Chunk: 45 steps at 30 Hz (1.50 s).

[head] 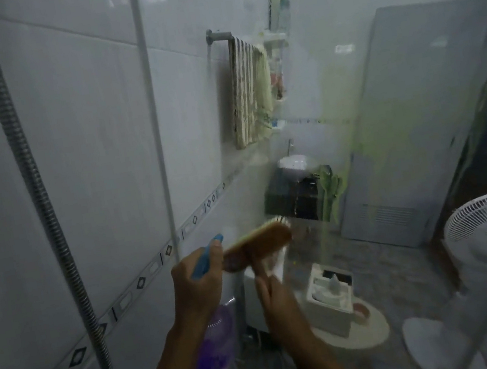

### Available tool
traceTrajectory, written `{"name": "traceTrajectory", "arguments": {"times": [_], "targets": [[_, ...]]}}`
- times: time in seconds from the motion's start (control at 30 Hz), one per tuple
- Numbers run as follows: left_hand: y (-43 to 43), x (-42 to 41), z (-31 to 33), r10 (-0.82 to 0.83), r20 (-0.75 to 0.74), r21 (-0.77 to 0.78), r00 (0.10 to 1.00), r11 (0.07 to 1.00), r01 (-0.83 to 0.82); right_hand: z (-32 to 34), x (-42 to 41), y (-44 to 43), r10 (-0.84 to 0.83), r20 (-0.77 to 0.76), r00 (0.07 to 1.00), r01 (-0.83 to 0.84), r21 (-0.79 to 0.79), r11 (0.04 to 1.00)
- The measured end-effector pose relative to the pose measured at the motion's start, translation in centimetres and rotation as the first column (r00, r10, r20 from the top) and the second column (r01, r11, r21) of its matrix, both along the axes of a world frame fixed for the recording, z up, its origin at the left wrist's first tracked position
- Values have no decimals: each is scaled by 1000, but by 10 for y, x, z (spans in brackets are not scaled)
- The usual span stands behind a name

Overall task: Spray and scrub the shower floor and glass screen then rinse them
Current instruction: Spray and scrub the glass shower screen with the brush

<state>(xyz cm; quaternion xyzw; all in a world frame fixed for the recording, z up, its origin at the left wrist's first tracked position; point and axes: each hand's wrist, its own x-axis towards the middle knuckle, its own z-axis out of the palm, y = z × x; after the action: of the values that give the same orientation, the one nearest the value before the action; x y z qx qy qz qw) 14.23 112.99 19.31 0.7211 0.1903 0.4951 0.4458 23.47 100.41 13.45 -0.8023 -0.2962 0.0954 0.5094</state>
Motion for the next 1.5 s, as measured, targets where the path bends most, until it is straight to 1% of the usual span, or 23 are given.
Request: {"name": "traceTrajectory", "arguments": {"times": [0.07, 0.1, 0.13, 0.23, 0.27, 0.37, 0.43, 0.5, 0.63, 0.67, 0.77, 0.87, 0.97, 1.07, 1.27, 1.4, 1.5], "targets": [[1, -1, 0, -14, 1, -19, 1000, 1000, 14, -29, -6, -10, -39, -56, 998, 34, -87, 996], [0, -1, 1, -17, 0, -21, 1000, 1000, 17, -29, -5, -13, -57, -47, 997, 53, -88, 995], [0, -1, 3, -17, -7, -16, 1000, 1000, 17, -20, -2, -15, -64, -19, 998, 63, -57, 996], [-7, 5, 15, -33, -8, 16, 999, 999, 34, 38, 8, -20, -82, 83, 993, 69, 144, 987], [-11, 8, 20, -50, -5, 25, 999, 998, 50, 65, 10, -22, -103, 118, 988, 75, 220, 973], [-27, 17, 34, -115, 6, 54, 993, 992, 115, 139, 24, -41, -217, 152, 964, 143, 392, 909], [-39, 25, 45, -165, 30, 57, 986, 985, 163, 176, 35, -63, -245, 135, 960, 157, 464, 872], [-55, 36, 56, -226, 51, 84, 973, 972, 221, 200, 44, -90, -243, 106, 964, 162, 493, 855], [-86, 56, 77, -319, 83, 173, 944, 938, 302, 219, 45, -129, -200, -61, 978, 200, 555, 807], [-92, 59, 81, -332, 101, 175, 938, 934, 311, 219, 45, -136, -205, -75, 976, 211, 562, 799], [-103, 70, 94, -351, 143, 118, 925, 934, 336, 219, 46, -149, -221, -96, 970, 236, 564, 791], [-107, 79, 99, -336, 119, 157, 934, 936, 316, 223, 45, -155, -208, -101, 973, 229, 562, 795], [-110, 82, 100, -301, 119, 182, 946, 943, 277, 227, 46, -156, -216, -69, 974, 217, 551, 806], [-111, 80, 104, -314, 117, 194, 942, 938, 289, 230, 47, -154, -240, -36, 970, 220, 546, 808], [-119, 86, 118, -362, 119, 208, 925, 920, 333, 239, 50, -150, -236, -37, 971, 213, 580, 786], [-121, 90, 129, -381, 167, 233, 910, 911, 339, 242, 53, -155, -245, -23, 969, 211, 590, 779], [-127, 94, 135, -395, 142, 239, 908, 903, 356, 243, 53, -158, -245, -25, 969, 210, 598, 773]]}}
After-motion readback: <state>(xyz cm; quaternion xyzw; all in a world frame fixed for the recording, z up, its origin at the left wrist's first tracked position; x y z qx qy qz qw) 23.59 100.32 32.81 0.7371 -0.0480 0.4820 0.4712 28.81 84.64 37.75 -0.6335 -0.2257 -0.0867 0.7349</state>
